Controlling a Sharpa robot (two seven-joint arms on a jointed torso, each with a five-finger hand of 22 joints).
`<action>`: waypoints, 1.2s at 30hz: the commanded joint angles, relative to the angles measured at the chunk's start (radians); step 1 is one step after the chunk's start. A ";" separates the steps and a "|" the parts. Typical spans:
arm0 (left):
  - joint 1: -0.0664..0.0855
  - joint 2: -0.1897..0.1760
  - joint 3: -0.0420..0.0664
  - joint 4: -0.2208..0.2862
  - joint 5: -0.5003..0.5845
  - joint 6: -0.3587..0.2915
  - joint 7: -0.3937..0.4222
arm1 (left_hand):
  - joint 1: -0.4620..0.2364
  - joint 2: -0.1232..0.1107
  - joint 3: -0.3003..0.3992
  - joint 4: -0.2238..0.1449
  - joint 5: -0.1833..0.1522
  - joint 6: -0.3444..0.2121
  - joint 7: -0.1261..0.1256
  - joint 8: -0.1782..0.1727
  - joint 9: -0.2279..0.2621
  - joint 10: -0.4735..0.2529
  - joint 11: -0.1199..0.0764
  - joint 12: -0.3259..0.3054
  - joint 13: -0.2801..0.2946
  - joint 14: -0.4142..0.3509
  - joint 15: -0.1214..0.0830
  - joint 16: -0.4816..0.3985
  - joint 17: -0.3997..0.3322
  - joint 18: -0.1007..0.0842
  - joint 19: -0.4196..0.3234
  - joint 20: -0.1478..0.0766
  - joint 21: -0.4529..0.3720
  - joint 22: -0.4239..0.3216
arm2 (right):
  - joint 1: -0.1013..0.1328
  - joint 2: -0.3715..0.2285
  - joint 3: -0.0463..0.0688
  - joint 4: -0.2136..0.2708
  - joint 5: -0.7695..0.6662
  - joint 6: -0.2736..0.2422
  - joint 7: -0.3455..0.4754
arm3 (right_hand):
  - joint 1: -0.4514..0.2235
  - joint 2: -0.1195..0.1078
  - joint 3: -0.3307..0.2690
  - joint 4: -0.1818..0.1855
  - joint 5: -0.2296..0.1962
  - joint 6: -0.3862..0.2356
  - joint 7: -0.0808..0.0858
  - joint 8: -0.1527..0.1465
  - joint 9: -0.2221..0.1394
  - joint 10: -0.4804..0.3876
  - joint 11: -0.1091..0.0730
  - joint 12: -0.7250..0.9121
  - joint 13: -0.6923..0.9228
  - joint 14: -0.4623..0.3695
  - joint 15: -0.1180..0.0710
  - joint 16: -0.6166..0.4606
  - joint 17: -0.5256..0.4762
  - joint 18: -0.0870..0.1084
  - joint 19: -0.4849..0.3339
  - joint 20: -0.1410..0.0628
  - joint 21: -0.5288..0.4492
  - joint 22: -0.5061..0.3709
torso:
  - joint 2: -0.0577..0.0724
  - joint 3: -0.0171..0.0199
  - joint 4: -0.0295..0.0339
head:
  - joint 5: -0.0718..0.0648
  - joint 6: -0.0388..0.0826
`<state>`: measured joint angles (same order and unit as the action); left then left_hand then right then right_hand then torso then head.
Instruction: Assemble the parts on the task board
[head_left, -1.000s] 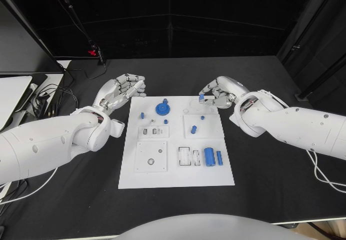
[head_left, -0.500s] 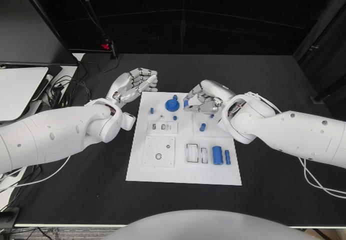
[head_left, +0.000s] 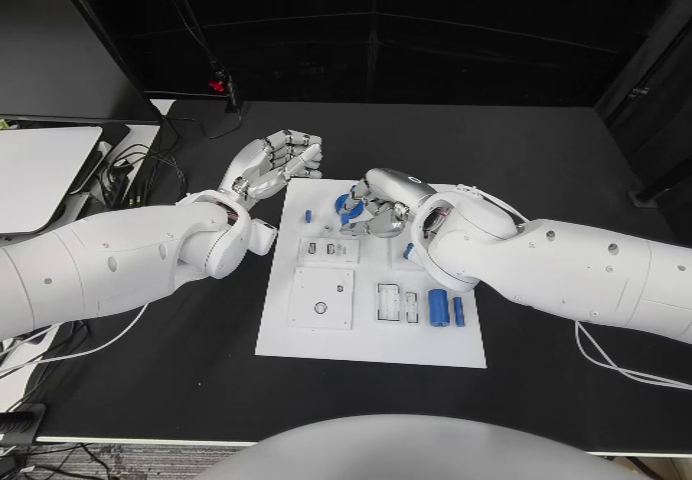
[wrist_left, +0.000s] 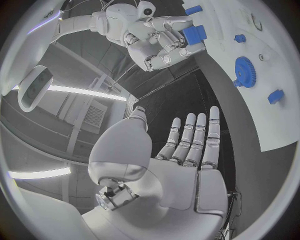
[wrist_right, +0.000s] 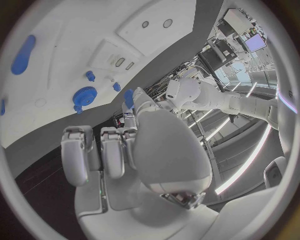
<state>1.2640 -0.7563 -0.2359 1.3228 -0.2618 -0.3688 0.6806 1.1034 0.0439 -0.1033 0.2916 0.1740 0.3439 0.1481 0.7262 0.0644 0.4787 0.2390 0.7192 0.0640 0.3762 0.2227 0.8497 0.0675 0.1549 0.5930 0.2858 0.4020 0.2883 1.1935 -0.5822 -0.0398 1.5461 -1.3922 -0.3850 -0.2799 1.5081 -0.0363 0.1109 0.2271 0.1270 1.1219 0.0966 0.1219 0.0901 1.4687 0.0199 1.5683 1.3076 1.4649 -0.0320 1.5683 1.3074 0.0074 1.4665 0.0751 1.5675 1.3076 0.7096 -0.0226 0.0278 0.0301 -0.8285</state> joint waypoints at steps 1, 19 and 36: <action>0.002 0.002 0.001 0.000 -0.004 -0.001 0.107 | -0.002 0.010 -0.005 0.000 0.004 -0.003 0.137 -0.005 0.001 -0.005 -0.001 0.005 0.000 -0.004 -0.003 0.003 0.000 -0.015 -0.004 0.000 -0.002 -0.001 | -0.002 0.014 0.001 -0.006 -0.053 0.036 -0.091 | -0.005 0.011 -0.002 -0.003 0.001 0.013 -0.006 0.002 0.002 0.102 0.007 0.003 0.263 0.106 0.005 0.002 0.263 -0.007 0.104 0.006 0.003 0.263 | 0.001 0.0011 0.0003 | -0.002 -0.002; 0.002 0.004 0.001 0.000 -0.004 0.000 0.108 | -0.002 0.010 -0.006 0.000 0.004 -0.003 0.137 -0.005 0.001 -0.005 -0.001 0.006 0.000 -0.004 -0.003 0.003 0.000 -0.015 -0.004 0.000 -0.002 -0.001 | -0.050 0.093 0.000 -0.068 -0.111 0.027 -0.139 | -0.014 0.005 -0.008 -0.007 0.010 0.014 -0.002 -0.005 -0.001 0.102 0.010 0.003 0.263 0.106 0.009 0.002 0.263 -0.007 0.104 0.010 0.003 0.263 | 0.001 0.0014 0.0000 | -0.007 -0.013; 0.002 0.000 0.001 0.003 -0.004 -0.002 0.108 | -0.002 0.010 -0.006 0.000 0.004 -0.003 0.137 -0.005 0.001 -0.005 -0.001 0.006 0.000 -0.004 -0.003 0.003 0.000 -0.015 -0.004 0.000 -0.002 -0.001 | -0.058 0.112 0.000 -0.092 -0.126 0.052 -0.151 | -0.018 0.005 -0.009 -0.012 0.020 0.011 0.002 -0.013 -0.004 0.102 0.014 0.003 0.263 0.106 0.011 0.002 0.263 -0.007 0.104 0.013 0.003 0.263 | 0.001 0.0008 -0.0012 | -0.008 -0.026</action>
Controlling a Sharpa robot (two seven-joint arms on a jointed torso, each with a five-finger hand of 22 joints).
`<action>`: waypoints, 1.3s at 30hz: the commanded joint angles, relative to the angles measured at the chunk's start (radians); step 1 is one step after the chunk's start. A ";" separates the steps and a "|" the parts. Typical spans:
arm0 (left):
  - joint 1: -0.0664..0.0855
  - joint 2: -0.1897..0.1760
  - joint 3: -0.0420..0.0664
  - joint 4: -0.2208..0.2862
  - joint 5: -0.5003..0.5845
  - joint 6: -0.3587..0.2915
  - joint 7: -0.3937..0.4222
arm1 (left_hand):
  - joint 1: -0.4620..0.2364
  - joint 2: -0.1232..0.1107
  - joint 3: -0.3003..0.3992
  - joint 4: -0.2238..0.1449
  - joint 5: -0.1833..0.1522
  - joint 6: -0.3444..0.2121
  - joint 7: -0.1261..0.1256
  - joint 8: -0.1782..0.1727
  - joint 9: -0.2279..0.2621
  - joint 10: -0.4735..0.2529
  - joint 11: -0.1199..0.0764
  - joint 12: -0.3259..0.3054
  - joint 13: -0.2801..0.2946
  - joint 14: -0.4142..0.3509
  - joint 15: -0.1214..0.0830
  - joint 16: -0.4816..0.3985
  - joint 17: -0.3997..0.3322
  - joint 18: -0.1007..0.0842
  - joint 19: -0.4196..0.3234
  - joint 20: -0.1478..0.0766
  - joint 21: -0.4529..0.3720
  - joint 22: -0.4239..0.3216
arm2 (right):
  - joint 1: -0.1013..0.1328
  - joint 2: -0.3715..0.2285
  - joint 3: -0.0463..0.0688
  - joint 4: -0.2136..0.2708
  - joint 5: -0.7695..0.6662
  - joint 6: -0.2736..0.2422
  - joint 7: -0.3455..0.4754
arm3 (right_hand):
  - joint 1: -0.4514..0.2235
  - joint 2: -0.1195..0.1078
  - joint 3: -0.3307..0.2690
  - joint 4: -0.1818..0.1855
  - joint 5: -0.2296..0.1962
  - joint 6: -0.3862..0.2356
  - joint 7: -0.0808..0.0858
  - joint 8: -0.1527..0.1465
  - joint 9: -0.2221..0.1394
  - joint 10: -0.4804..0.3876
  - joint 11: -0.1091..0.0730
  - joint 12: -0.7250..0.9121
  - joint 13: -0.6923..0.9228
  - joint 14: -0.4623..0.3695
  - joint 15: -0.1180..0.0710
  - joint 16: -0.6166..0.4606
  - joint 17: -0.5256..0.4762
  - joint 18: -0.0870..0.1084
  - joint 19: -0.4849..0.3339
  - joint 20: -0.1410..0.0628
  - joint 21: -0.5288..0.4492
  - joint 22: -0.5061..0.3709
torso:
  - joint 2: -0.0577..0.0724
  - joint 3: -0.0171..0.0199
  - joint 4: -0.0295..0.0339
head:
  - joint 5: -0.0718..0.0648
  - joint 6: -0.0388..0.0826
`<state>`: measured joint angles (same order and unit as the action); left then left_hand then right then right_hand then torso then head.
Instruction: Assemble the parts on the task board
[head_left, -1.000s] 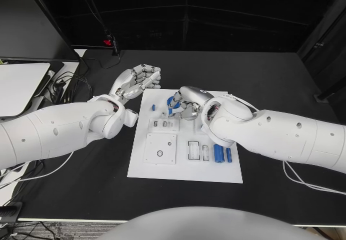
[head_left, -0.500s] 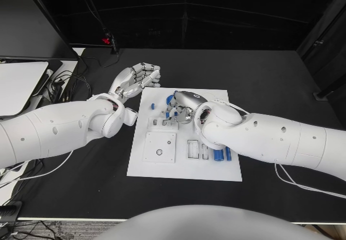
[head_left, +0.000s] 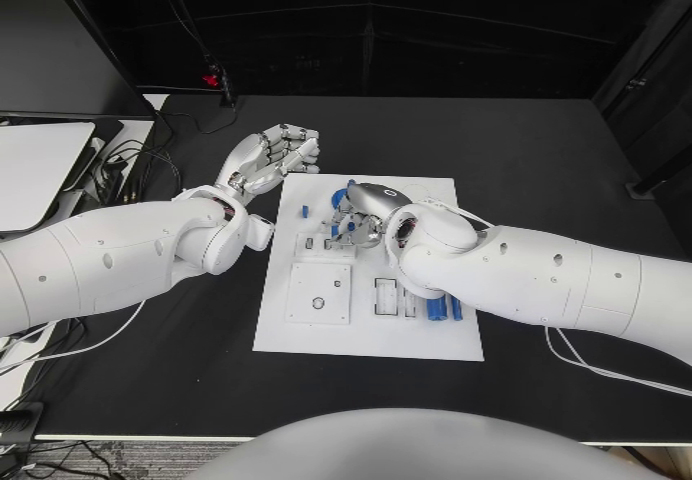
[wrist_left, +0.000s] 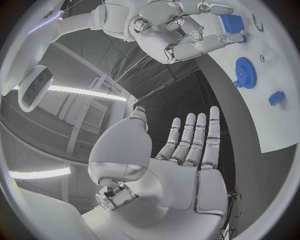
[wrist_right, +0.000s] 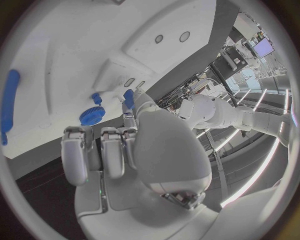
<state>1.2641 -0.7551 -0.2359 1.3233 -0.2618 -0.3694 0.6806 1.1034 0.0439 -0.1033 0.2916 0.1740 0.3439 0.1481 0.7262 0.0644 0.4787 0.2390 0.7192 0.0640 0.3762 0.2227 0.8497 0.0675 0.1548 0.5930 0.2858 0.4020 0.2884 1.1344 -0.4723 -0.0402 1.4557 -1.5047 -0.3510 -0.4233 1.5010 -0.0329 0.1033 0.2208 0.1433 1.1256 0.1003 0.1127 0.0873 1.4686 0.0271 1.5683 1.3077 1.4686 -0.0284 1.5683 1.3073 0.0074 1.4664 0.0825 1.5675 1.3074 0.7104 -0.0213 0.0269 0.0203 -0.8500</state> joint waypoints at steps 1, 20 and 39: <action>0.002 -0.002 0.001 0.002 -0.004 -0.002 0.108 | -0.002 0.010 -0.006 0.000 0.004 -0.003 0.137 -0.005 0.001 -0.004 -0.001 0.006 0.000 -0.004 -0.003 0.003 0.000 -0.015 -0.004 0.000 -0.002 -0.001 | 0.001 0.002 0.001 -0.002 -0.014 0.020 -0.009 | -0.011 0.002 -0.001 -0.006 0.004 0.007 -0.002 -0.004 -0.001 0.102 0.007 0.002 0.263 0.102 0.007 0.002 0.263 -0.007 0.104 0.005 0.003 0.263 | 0.000 -0.0006 -0.0003 | 0.001 -0.005; 0.001 -0.001 0.001 0.004 -0.004 -0.001 0.109 | -0.001 0.012 -0.008 0.000 0.005 -0.003 0.137 -0.005 0.001 -0.005 -0.001 0.006 0.000 -0.005 -0.003 0.004 0.000 -0.015 -0.004 0.000 -0.002 -0.001 | -0.002 0.011 0.000 -0.011 -0.014 0.055 -0.017 | -0.017 -0.001 -0.004 -0.008 0.003 0.002 -0.001 -0.011 -0.004 0.102 0.008 0.002 0.263 0.102 0.009 0.002 0.263 -0.007 0.104 0.007 0.003 0.263 | -0.001 -0.0013 0.0004 | -0.011 -0.007; 0.002 -0.002 0.001 0.002 -0.004 -0.001 0.109 | -0.001 0.012 -0.008 0.000 0.005 -0.003 0.137 -0.005 0.001 -0.005 -0.001 0.006 0.000 -0.005 -0.003 0.004 0.000 -0.015 -0.004 0.000 -0.002 -0.001 | -0.004 0.015 0.000 -0.022 -0.008 0.086 -0.020 | -0.027 -0.003 -0.007 -0.011 -0.002 -0.013 0.001 -0.026 -0.011 0.102 0.010 0.002 0.263 0.102 0.011 0.002 0.263 -0.005 0.100 0.010 -0.002 0.260 | -0.001 -0.0007 0.0008 | -0.018 -0.010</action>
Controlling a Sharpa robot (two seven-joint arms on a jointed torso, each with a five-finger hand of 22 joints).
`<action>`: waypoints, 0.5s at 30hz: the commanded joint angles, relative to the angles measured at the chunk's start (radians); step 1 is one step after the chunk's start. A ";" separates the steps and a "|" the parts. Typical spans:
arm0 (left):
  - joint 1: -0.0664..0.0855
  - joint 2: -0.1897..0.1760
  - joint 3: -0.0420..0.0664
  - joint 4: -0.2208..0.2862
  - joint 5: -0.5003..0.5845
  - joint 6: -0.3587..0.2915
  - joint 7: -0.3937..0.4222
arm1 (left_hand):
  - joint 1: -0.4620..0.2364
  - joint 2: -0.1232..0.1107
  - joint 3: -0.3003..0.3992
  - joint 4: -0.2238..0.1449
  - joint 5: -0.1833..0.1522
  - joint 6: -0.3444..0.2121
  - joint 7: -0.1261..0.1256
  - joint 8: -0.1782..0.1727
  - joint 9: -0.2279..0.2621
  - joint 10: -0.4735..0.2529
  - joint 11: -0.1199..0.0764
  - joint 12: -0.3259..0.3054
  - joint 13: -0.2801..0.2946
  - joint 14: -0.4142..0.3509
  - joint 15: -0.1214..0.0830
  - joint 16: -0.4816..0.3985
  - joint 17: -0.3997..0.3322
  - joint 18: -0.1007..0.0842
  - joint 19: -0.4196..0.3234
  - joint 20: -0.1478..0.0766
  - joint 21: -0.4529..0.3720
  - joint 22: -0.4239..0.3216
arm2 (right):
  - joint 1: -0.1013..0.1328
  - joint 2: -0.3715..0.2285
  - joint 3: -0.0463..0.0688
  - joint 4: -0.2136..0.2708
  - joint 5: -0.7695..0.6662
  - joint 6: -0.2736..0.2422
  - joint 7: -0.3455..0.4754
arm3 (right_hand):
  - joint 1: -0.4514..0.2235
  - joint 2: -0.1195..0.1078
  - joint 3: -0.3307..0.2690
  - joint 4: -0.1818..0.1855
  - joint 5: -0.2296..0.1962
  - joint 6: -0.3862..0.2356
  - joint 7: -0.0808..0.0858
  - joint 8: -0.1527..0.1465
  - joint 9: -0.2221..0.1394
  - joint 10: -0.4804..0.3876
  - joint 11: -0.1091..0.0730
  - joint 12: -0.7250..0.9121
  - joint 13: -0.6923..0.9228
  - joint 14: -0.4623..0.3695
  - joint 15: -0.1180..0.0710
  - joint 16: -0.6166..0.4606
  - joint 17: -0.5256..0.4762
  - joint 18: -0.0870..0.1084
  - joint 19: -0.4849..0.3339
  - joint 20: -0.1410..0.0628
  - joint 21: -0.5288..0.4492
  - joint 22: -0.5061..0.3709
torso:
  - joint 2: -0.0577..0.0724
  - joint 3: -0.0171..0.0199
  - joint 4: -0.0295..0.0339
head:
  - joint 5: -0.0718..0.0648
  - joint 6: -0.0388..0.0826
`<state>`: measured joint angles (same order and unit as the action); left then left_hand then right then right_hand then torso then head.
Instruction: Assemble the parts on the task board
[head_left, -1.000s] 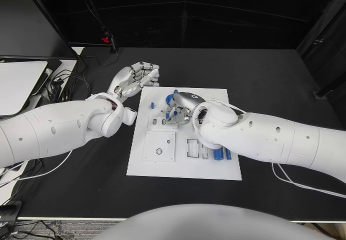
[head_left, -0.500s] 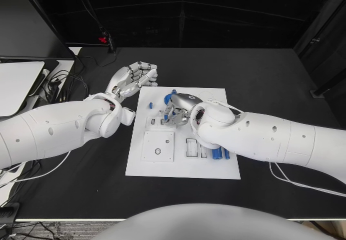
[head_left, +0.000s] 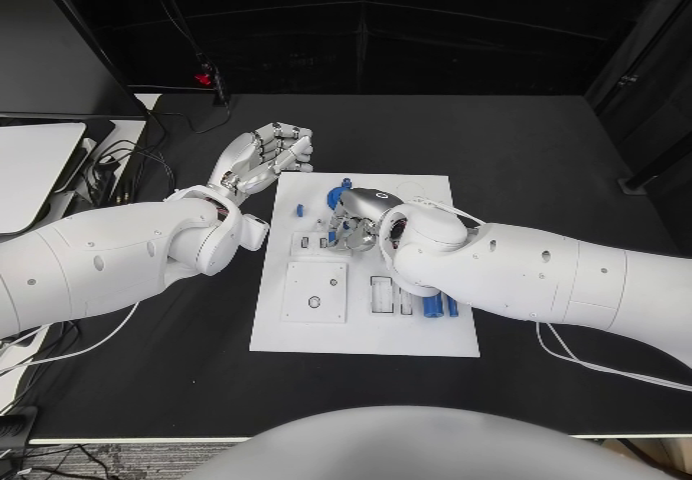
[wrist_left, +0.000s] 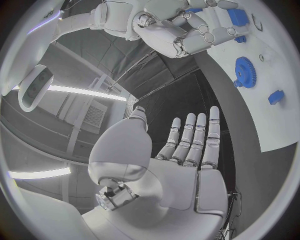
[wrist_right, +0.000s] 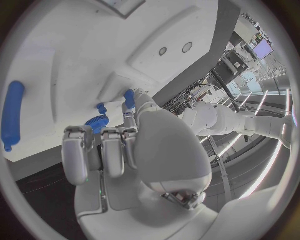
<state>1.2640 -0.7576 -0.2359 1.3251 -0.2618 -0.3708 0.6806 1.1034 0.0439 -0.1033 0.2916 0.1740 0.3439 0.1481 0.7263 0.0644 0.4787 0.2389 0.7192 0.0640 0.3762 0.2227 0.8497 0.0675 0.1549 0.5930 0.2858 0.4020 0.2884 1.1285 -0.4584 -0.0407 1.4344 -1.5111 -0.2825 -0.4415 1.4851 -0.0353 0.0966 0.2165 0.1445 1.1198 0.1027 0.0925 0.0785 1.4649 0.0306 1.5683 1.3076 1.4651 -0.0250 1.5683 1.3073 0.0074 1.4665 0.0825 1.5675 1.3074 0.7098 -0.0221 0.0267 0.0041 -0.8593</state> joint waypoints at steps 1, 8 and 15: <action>0.002 0.001 0.001 0.000 -0.004 0.001 0.109 | -0.001 0.012 -0.008 0.000 0.005 -0.003 0.137 -0.005 0.001 -0.005 0.000 0.006 0.000 -0.005 -0.003 0.004 0.000 -0.015 -0.004 0.000 -0.002 -0.001 | 0.001 0.001 0.001 -0.001 -0.001 0.019 -0.002 | -0.011 0.000 0.000 -0.007 -0.003 -0.007 -0.001 -0.006 -0.002 0.106 0.006 0.003 0.263 0.106 0.008 0.002 0.263 -0.006 0.099 0.010 -0.002 0.260 | 0.001 0.0002 0.0006 | -0.001 -0.002; 0.002 0.003 0.001 -0.002 -0.004 0.002 0.108 | 0.000 0.013 -0.009 0.000 0.005 -0.004 0.137 -0.005 0.001 -0.005 0.000 0.007 0.000 -0.005 -0.003 0.004 0.000 -0.015 -0.005 0.000 -0.002 -0.001 | 0.001 0.003 0.001 -0.003 -0.001 0.019 -0.001 | -0.015 -0.003 -0.002 -0.010 -0.005 -0.015 0.001 -0.014 -0.005 0.106 0.008 0.003 0.263 0.106 0.008 0.002 0.263 -0.005 0.098 0.011 -0.004 0.259 | 0.001 0.0001 -0.0008 | -0.001 -0.005; 0.002 0.003 0.001 -0.003 -0.004 0.004 0.108 | 0.000 0.014 -0.010 0.000 0.006 -0.003 0.137 -0.005 0.001 -0.005 -0.001 0.007 0.000 -0.005 -0.003 0.004 0.000 -0.015 -0.005 0.000 -0.002 -0.001 | 0.001 0.004 0.001 -0.003 -0.001 0.025 0.000 | -0.024 -0.023 -0.011 -0.017 -0.018 -0.037 0.014 -0.028 -0.011 0.106 0.018 0.003 0.263 0.106 0.014 0.002 0.263 -0.005 0.098 0.015 -0.004 0.259 | 0.001 0.0003 0.0002 | -0.010 -0.004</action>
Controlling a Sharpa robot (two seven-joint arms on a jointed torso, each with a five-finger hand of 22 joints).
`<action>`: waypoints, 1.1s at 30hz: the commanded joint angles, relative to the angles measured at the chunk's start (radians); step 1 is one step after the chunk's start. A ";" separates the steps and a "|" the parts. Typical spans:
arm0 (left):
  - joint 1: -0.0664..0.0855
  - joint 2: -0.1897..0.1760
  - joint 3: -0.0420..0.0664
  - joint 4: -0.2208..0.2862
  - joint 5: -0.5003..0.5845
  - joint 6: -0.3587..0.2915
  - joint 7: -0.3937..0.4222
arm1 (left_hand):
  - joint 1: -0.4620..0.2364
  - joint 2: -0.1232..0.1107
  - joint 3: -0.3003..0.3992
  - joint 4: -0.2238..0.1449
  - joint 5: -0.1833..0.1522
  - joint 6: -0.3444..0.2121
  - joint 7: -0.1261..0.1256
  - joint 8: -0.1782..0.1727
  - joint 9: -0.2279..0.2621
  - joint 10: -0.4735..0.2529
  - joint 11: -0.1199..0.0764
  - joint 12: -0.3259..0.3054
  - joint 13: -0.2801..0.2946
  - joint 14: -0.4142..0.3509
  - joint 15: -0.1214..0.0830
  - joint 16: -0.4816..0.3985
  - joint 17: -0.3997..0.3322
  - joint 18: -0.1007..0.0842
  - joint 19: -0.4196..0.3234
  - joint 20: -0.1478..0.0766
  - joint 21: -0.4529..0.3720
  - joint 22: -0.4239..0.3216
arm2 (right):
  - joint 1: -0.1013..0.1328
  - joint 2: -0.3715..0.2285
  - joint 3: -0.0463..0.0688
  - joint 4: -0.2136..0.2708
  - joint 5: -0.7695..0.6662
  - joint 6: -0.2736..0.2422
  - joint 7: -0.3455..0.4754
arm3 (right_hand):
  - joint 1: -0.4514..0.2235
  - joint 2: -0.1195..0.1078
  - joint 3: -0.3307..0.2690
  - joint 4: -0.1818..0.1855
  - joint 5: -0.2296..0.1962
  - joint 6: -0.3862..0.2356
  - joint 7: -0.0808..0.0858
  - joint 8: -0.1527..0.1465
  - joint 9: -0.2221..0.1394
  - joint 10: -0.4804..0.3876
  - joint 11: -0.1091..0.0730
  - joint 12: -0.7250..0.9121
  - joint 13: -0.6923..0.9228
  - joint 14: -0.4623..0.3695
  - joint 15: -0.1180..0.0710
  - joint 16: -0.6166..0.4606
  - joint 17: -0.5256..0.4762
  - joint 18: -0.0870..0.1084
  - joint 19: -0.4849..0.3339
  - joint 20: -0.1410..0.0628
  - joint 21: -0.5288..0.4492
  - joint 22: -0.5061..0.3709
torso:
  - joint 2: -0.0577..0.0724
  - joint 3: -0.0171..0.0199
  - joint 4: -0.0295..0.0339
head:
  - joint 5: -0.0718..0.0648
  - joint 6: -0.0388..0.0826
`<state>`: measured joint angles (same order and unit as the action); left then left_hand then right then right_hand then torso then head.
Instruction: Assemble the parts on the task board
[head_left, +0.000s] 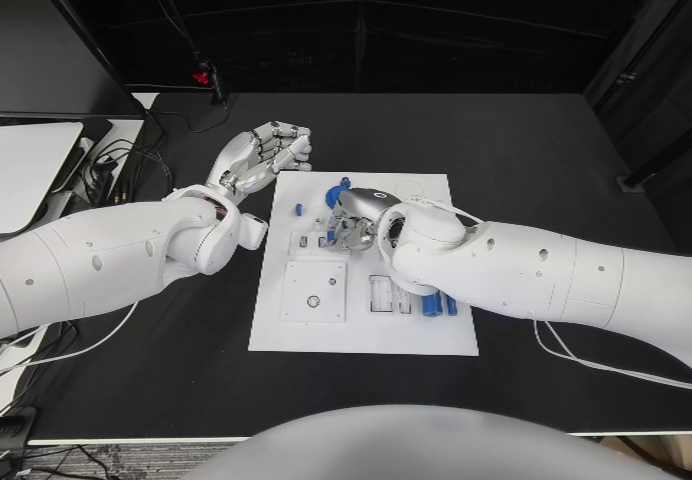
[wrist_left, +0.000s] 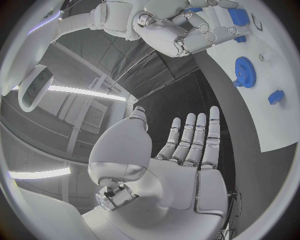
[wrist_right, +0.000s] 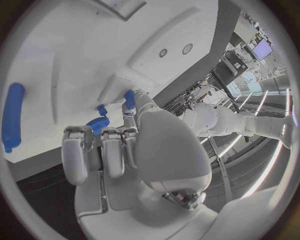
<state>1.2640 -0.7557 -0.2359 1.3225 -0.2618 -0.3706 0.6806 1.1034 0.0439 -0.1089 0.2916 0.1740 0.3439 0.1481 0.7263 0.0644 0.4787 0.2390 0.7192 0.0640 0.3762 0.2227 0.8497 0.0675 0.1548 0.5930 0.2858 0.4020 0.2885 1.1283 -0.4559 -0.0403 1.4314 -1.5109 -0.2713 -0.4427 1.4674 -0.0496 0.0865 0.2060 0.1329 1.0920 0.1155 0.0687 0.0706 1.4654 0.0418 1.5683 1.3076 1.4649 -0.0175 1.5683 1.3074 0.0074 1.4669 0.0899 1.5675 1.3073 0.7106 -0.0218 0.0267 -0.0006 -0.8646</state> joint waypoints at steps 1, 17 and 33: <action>0.002 0.001 0.001 0.000 -0.004 0.004 0.108 | 0.001 0.014 -0.004 0.000 0.006 -0.003 0.137 -0.005 0.001 -0.004 -0.001 0.007 0.000 -0.005 -0.003 0.004 0.000 -0.015 -0.005 0.000 -0.002 -0.001 | 0.001 0.002 0.000 0.000 -0.002 0.016 0.001 | -0.007 -0.015 -0.003 -0.008 -0.007 -0.013 0.004 -0.005 -0.003 0.105 0.009 0.003 0.263 0.106 0.008 0.002 0.263 -0.005 0.097 0.009 -0.005 0.259 | 0.000 -0.0002 0.0001 | -0.006 0.001; 0.001 0.003 0.001 -0.003 -0.004 0.005 0.109 | 0.001 0.015 -0.004 0.000 0.006 -0.003 0.137 -0.005 0.001 -0.004 -0.001 0.008 0.000 -0.005 -0.003 0.004 0.000 -0.015 -0.005 0.000 -0.002 -0.002 | 0.001 -0.001 0.000 0.001 -0.006 0.015 0.013 | -0.017 -0.069 -0.002 -0.001 -0.006 -0.020 0.013 -0.001 -0.002 0.105 0.018 0.003 0.263 0.106 0.019 0.002 0.263 -0.004 0.096 0.020 -0.007 0.258 | -0.001 -0.0002 0.0007 | -0.007 -0.002; 0.001 -0.003 0.001 0.000 -0.004 0.006 0.111 | 0.004 0.017 -0.006 0.000 0.008 -0.002 0.136 -0.005 0.001 -0.002 -0.001 0.009 0.000 -0.006 -0.003 0.005 0.000 -0.015 -0.005 0.000 -0.002 -0.002 | -0.002 -0.029 0.001 0.029 -0.034 -0.187 0.085 | -0.111 -0.170 -0.095 0.089 -0.073 -0.136 0.059 -0.008 -0.006 0.105 0.057 0.003 0.263 0.106 0.053 0.002 0.263 -0.001 0.087 0.049 -0.018 0.253 | -0.001 -0.0001 -0.0003 | -0.003 -0.001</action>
<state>1.2640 -0.7571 -0.2359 1.3208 -0.2618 -0.3703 0.6806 1.1073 0.0478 -0.1089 0.2916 0.1783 0.3439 0.1481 0.7263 0.0645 0.4787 0.2390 0.7232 0.0640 0.3762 0.2227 0.8497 0.0675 0.1549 0.5930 0.2858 0.4020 0.2885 1.1248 -0.4804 -0.0407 1.4538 -1.5271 -0.3470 -0.4060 1.3667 -0.2226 -0.0027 0.2937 0.0636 0.9623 0.1730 0.0658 0.0648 1.4649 0.0914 1.5683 1.3076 1.4671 0.0274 1.5683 1.3074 0.0075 1.4651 0.1310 1.5549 1.3073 0.7098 -0.0220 0.0269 -0.0059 -0.8647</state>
